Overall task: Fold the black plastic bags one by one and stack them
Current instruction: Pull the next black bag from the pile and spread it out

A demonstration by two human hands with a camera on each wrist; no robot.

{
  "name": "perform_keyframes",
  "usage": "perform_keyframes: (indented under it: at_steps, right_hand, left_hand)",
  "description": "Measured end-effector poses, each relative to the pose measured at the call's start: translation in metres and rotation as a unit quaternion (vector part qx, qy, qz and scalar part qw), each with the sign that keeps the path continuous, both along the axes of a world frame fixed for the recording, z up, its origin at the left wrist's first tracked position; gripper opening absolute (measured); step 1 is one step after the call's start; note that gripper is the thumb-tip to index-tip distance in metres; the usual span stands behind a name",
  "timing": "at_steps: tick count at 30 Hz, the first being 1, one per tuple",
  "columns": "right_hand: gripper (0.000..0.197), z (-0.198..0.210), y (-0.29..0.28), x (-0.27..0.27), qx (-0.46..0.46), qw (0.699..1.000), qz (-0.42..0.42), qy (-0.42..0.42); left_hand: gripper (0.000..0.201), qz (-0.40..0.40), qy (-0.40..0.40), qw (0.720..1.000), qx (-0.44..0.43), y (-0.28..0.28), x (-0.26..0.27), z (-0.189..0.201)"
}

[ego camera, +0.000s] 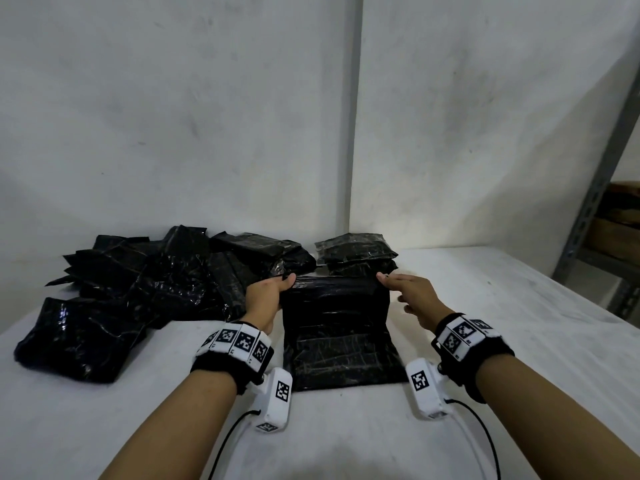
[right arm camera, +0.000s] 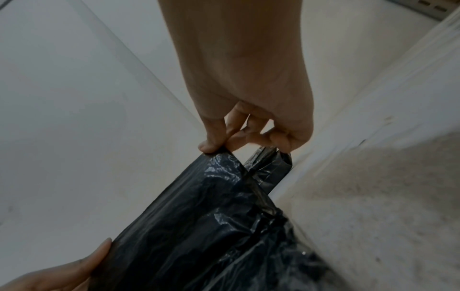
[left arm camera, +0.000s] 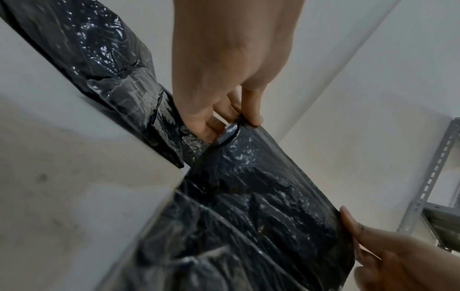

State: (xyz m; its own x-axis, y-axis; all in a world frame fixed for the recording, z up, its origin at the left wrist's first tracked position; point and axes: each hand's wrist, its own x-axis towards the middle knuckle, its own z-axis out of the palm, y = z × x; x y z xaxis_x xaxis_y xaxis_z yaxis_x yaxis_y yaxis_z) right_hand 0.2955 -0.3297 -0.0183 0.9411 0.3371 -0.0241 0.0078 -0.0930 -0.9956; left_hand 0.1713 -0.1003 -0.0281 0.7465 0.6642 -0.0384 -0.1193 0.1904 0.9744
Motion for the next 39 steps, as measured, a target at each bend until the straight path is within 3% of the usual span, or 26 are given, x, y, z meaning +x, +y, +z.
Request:
perform_keyframes:
  at_steps: [6,10,15,21,25,31,36,39]
  right_hand:
    - [0.005,0.001,0.002,-0.002,0.108,0.992,0.041,0.055]
    - [0.011,0.001,0.006,-0.003,0.175,0.979,0.068,0.081]
    - [0.014,0.002,0.004,-0.003,0.165,0.979,0.098,0.074]
    - [0.01,0.0,0.001,0.0,0.164,0.98,0.067,0.09]
    - [0.017,0.003,-0.001,-0.001,0.152,0.982,0.054,0.102]
    - [0.02,0.006,0.0,-0.004,0.151,0.983,0.03,0.105]
    - [0.005,0.005,0.003,-0.006,0.136,0.987,0.044,0.078]
    - [0.02,0.003,0.004,-0.006,0.151,0.983,0.055,0.086]
  left_hand:
    - [0.022,0.022,0.024,0.999,0.022,0.003,0.0,0.0]
    - [0.019,-0.008,0.005,0.999,-0.049,0.001,-0.005,0.004]
    - [0.029,-0.047,-0.032,0.993,-0.107,0.002,-0.01,0.003]
    - [0.024,-0.082,-0.049,0.992,-0.08,0.0,-0.012,0.003]
    - [0.001,-0.072,-0.039,0.994,-0.078,0.0,-0.01,0.006]
    - [0.012,-0.041,-0.019,0.997,-0.063,-0.002,-0.006,0.002]
    - [0.006,-0.074,-0.023,0.99,-0.114,-0.006,-0.005,0.004]
    - [0.026,-0.095,-0.023,0.983,-0.155,-0.007,-0.005,0.006]
